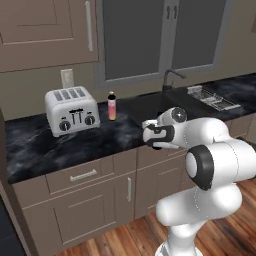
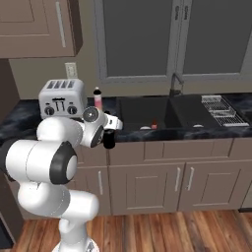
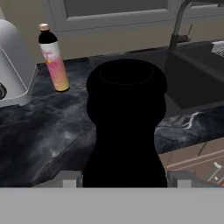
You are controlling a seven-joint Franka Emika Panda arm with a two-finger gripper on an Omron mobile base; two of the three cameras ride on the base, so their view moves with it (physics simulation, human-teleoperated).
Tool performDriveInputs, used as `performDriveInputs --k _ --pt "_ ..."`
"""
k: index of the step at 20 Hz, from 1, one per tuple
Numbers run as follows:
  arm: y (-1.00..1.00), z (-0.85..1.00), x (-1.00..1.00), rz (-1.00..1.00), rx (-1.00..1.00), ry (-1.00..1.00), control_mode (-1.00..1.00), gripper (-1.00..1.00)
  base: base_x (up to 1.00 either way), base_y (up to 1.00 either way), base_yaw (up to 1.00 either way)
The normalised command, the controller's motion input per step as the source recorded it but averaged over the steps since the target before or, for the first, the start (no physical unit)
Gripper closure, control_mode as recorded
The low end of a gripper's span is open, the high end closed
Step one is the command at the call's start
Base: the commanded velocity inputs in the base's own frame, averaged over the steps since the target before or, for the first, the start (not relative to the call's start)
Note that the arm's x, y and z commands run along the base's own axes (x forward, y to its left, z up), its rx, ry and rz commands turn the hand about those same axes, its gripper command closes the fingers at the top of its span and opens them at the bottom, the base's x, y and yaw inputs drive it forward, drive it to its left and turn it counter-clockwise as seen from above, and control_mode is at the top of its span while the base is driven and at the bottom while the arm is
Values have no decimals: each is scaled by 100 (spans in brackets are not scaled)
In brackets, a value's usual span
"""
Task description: Place the large bottle from the dining counter next to the other large bottle outside the sink, and place the small bottle from the dining counter next to the other small bottle inside the sink.
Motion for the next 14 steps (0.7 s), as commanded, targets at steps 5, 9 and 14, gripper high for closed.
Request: performDriveInputs --k 5,9,14 --pt "0 0 0 0 0 0 100 100 33 -19 9" --pt "0 0 0 0 0 0 100 100 41 -3 12" --pt "0 0 0 0 0 0 100 100 50 -7 11"
